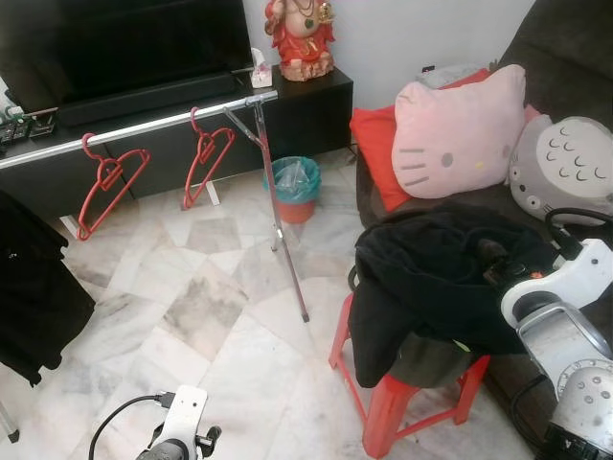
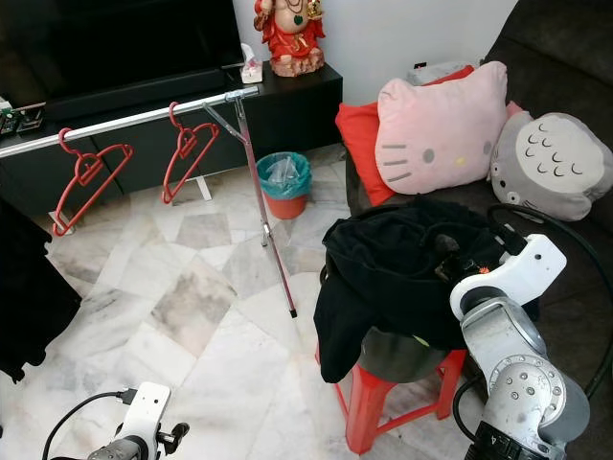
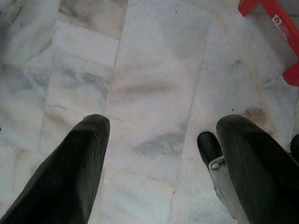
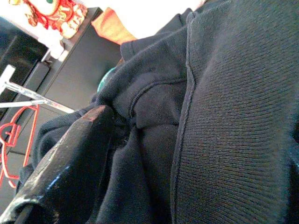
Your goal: Hang hanger
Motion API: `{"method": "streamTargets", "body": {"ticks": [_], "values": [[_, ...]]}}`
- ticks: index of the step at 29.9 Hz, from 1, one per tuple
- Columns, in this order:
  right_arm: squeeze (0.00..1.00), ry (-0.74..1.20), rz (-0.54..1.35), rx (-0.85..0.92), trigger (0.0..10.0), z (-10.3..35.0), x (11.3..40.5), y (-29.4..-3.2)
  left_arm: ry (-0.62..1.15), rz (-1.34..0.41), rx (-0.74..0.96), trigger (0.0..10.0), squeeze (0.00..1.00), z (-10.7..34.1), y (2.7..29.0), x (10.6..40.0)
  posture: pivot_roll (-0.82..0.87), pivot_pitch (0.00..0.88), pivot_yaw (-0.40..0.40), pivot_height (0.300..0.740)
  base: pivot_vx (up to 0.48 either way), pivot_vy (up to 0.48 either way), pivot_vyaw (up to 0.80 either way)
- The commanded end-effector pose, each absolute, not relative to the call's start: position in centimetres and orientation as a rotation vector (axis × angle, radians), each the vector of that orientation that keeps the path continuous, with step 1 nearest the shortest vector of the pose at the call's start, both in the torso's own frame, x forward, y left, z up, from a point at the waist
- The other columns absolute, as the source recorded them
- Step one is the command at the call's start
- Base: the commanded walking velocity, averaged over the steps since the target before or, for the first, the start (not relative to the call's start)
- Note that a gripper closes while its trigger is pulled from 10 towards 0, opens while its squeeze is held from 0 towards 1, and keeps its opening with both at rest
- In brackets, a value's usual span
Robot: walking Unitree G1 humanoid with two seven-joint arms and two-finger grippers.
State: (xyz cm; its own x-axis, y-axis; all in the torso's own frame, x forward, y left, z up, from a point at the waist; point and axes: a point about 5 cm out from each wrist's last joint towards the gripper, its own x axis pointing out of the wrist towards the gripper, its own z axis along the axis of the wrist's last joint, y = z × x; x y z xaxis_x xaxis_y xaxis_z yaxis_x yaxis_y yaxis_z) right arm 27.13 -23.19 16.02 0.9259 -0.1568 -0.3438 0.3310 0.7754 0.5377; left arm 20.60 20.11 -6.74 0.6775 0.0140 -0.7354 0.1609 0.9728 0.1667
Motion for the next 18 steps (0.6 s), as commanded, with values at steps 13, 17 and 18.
{"method": "streamTargets", "body": {"ticks": [13, 17, 18], "values": [[0.00, 0.283, -0.222, 0.610, 0.0, 15.70, 28.53, -22.47, 0.834, -0.084, 0.246, 10.0, 0.00, -6.93, 20.35, 20.20, -0.11, 0.000, 0.077, 0.740, 0.000, 0.000, 0.00], [0.00, 0.282, -0.210, 0.612, 0.0, 15.64, 28.63, -22.24, 0.836, -0.083, 0.245, 10.0, 0.00, -6.94, 20.38, 20.16, -0.11, 0.000, 0.078, 0.740, 0.000, 0.000, 0.00], [0.00, 0.282, -0.209, 0.613, 0.0, 15.62, 28.65, -22.22, 0.836, -0.082, 0.244, 10.0, 0.00, -6.94, 20.39, 20.16, -0.11, 0.000, 0.078, 0.740, 0.000, 0.000, 0.00]]}}
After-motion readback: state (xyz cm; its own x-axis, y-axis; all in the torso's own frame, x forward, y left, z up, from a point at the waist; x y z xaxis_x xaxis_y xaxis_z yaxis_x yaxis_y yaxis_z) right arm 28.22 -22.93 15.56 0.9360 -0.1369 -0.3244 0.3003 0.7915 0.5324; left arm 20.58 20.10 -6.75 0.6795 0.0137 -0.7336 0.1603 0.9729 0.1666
